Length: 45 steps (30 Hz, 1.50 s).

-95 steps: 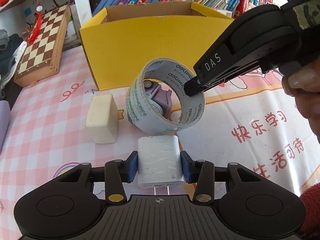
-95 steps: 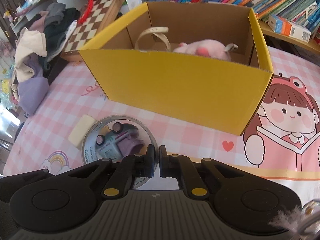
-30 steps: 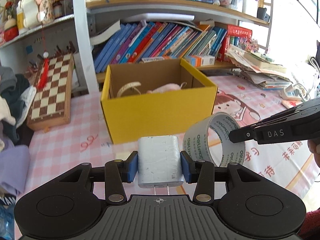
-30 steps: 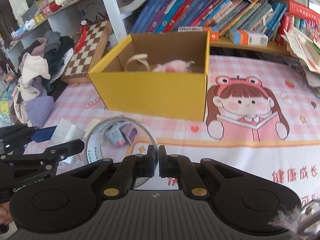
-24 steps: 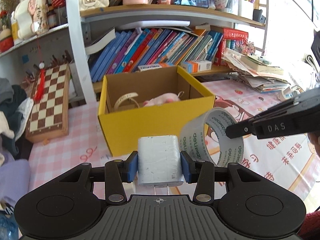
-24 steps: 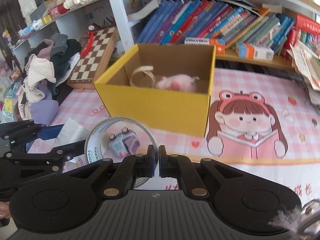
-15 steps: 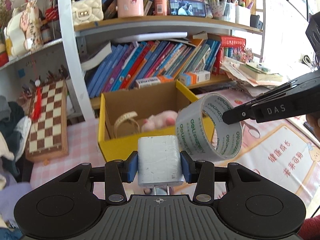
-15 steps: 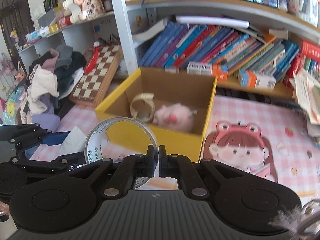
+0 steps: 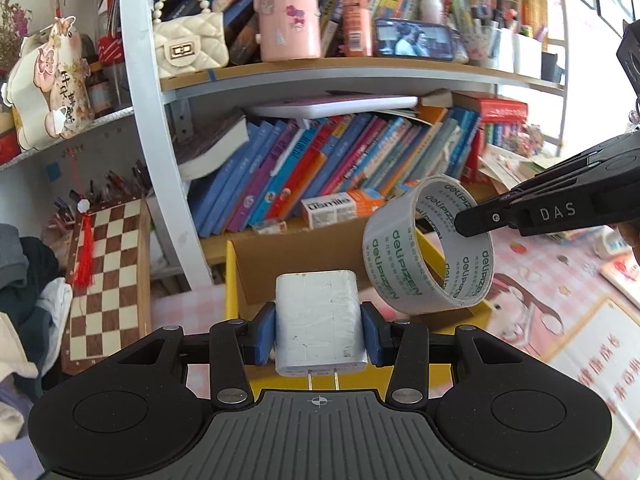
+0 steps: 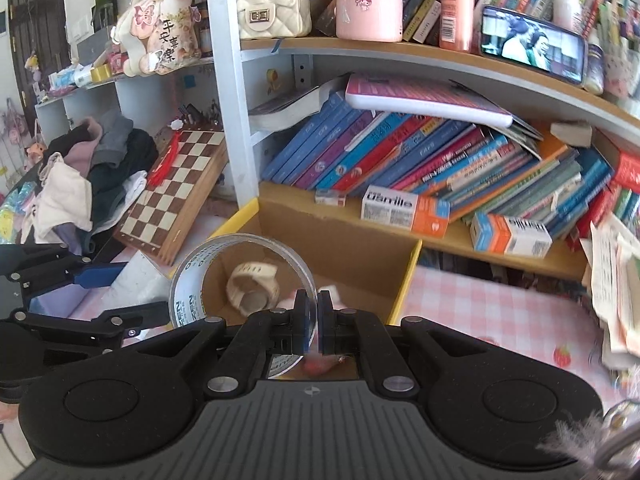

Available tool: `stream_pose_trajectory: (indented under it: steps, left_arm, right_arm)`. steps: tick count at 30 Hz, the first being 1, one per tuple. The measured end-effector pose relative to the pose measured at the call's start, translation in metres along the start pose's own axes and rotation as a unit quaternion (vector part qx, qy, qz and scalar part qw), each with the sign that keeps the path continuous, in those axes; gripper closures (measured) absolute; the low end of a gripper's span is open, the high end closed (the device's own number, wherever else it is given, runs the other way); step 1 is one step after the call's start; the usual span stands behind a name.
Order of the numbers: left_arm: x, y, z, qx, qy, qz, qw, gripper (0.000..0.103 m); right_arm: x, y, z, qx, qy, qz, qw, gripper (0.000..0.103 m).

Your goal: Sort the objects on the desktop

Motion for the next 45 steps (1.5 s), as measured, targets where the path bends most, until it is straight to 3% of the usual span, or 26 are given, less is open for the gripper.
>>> stream_pose_trajectory:
  steps: [9, 24, 39, 45]
  left_arm:
    - [-0.022, 0.011, -0.035, -0.023, 0.023, 0.012, 0.9994, 0.060]
    - [-0.033, 0.015, -0.082, -0.054, 0.033, 0.025, 0.9977, 0.060]
    - [-0.038, -0.014, -0.121, -0.129, 0.028, 0.048, 0.9900, 0.060]
    - [-0.040, -0.013, -0.126, -0.141, 0.024, 0.054, 0.9883, 0.060]
  right_arm:
    - [-0.001, 0.026, -0.054, -0.011, -0.003, 0.036, 0.999, 0.099]
    - [-0.007, 0.036, -0.124, -0.031, -0.011, 0.057, 0.998, 0.099]
    - [-0.031, 0.031, -0.196, -0.073, -0.023, 0.107, 0.991, 0.099]
    - [-0.044, 0.032, -0.216, -0.086, -0.025, 0.135, 0.987, 0.099]
Point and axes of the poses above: each gripper's, at about its wrist camera, not at the fingertips, and z roughly against the way its jaws point, x to its right, y to its top, the point moved 1 cm from there along -z, roughly the way its jaws point, and after that the axes turned 15 degrees about -y, right-handed, at the moved point
